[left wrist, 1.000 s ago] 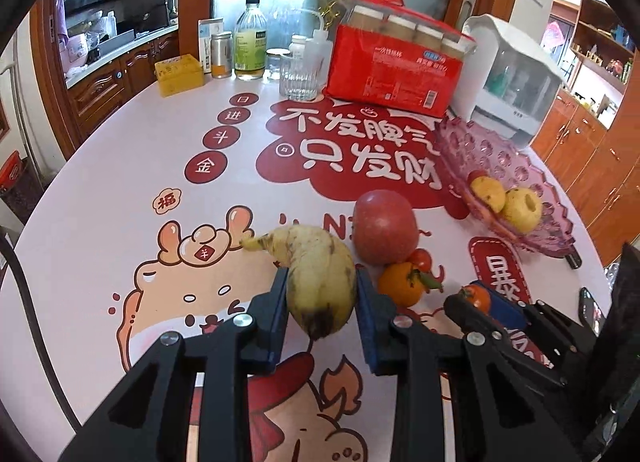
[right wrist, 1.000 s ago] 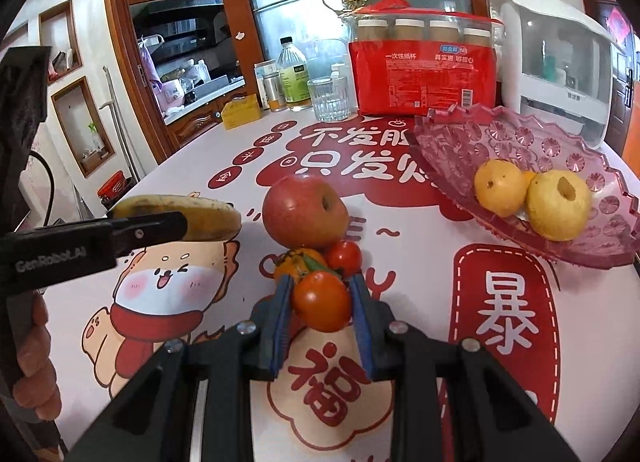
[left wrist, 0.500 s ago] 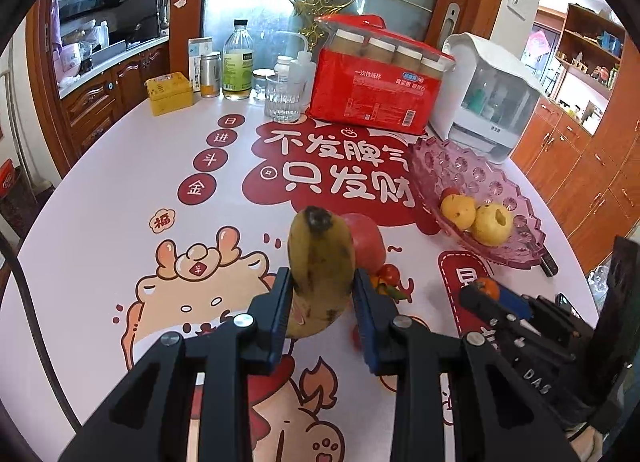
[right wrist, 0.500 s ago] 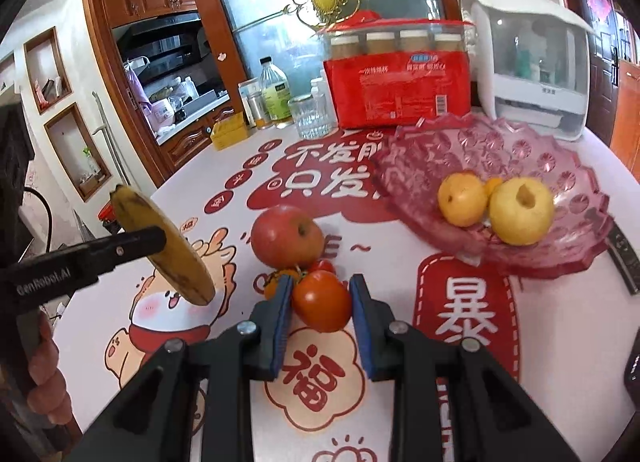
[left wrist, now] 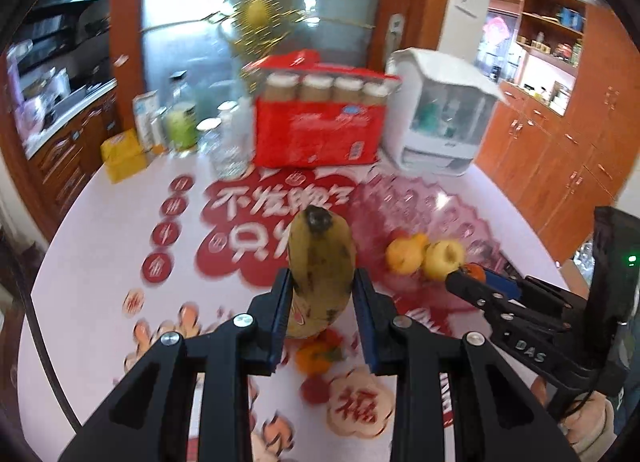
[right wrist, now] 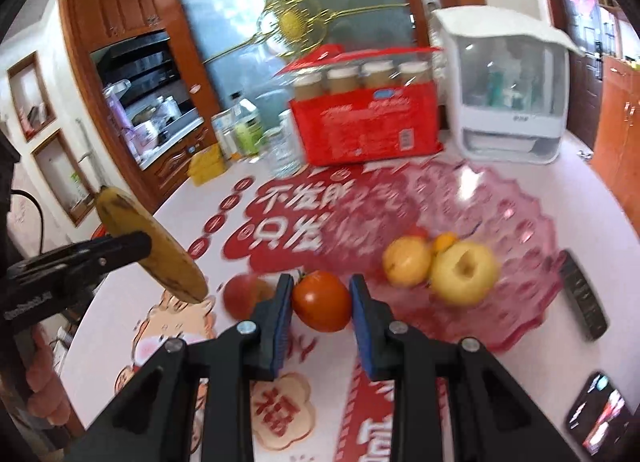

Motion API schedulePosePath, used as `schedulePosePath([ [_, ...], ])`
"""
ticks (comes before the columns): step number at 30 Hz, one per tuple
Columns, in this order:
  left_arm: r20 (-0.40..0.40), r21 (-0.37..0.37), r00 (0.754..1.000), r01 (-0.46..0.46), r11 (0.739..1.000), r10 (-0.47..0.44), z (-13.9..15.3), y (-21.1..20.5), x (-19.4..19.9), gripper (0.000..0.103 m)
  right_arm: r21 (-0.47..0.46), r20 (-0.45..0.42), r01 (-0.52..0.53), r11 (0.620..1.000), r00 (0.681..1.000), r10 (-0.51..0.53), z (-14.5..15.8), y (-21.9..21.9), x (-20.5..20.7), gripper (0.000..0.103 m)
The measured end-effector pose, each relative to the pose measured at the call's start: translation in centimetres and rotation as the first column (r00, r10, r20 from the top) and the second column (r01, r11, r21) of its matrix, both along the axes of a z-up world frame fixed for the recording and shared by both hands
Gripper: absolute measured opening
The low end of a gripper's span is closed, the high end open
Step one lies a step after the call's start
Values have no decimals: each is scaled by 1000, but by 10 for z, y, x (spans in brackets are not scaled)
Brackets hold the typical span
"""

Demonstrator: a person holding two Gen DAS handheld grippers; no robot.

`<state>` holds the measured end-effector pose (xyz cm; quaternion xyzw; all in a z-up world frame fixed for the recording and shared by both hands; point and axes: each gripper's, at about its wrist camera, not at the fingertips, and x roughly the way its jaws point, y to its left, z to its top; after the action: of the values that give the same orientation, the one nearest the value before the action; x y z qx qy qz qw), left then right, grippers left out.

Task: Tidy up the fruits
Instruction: 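Carry the banana and tomato over the pink bowl and lower them in, then open both tools and withdraw them from the bowl toward the remaining fruit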

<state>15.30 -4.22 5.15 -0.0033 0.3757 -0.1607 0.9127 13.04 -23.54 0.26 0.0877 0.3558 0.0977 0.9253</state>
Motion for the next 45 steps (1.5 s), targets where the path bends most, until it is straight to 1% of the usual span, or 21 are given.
schedulePosePath([
  [3,4,-8,998,56,998,-56,17,-29,21,29,-4,-13,47,999,999,-48,8,-21,16,28],
  [7,-36,-36,992,121,992,-122,22,-66,50,29,22,-67,115,993,991,-113,6,-56,45,28],
  [10,-93,-60,981,167,984,-172,11,-96,75,29,27,-132,156,987,980,-151,-8,-80,66,28],
  [13,-162,-90,965,196,977,-208,-11,-123,100,29,11,-209,184,983,962,-178,-30,-96,85,28],
  [15,-203,-88,956,197,977,-211,-29,-140,116,29,-13,-248,195,981,950,-192,-43,-101,94,28],
  [17,-222,-71,953,196,978,-207,-45,-153,128,29,-37,-274,203,979,940,-205,-56,-105,101,28],
  [18,-194,-63,960,194,979,-202,-47,-158,132,29,-49,-280,202,978,937,-208,-61,-105,105,28],
  [19,-184,-49,963,192,980,-198,-49,-162,136,29,-63,-283,201,977,936,-211,-66,-105,107,29],
  [21,-178,-45,966,181,982,-186,-53,-169,146,29,-79,-268,202,976,939,-216,-70,-104,112,29],
  [23,-161,-21,971,174,985,-175,-56,-174,154,28,-111,-268,210,971,935,-233,-75,-102,119,29],
  [24,-152,1,974,169,986,-167,-58,-175,157,28,-122,-269,210,970,934,-236,-77,-101,121,30],
  [25,-147,25,976,166,986,-161,-60,-177,160,28,-131,-265,210,969,934,-238,-78,-100,124,34],
  [26,-149,35,976,166,985,-159,-63,-177,163,30,-139,-266,209,968,934,-240,-79,-98,127,37],
  [27,-149,42,976,167,985,-159,-65,-177,164,36,-151,-266,211,966,932,-245,-80,-97,130,43],
  [28,-146,51,977,163,985,-154,-67,-175,164,40,-161,-265,215,963,931,-252,-80,-97,132,49],
  [30,-136,55,980,156,986,-147,-69,-169,162,57,-173,-257,218,961,931,-258,-79,-97,132,55],
  [33,-129,52,983,140,989,-133,-68,-159,157,70,-171,-243,209,963,938,-247,-76,-95,127,57],
  [38,-137,59,986,107,992,-98,-65,-136,148,79,-178,-227,202,963,944,-240,-69,-91,117,57],
  [45,-125,123,991,71,990,-55,-57,-96,122,84,-165,-207,193,967,952,-225,-54,-78,93,57],
])
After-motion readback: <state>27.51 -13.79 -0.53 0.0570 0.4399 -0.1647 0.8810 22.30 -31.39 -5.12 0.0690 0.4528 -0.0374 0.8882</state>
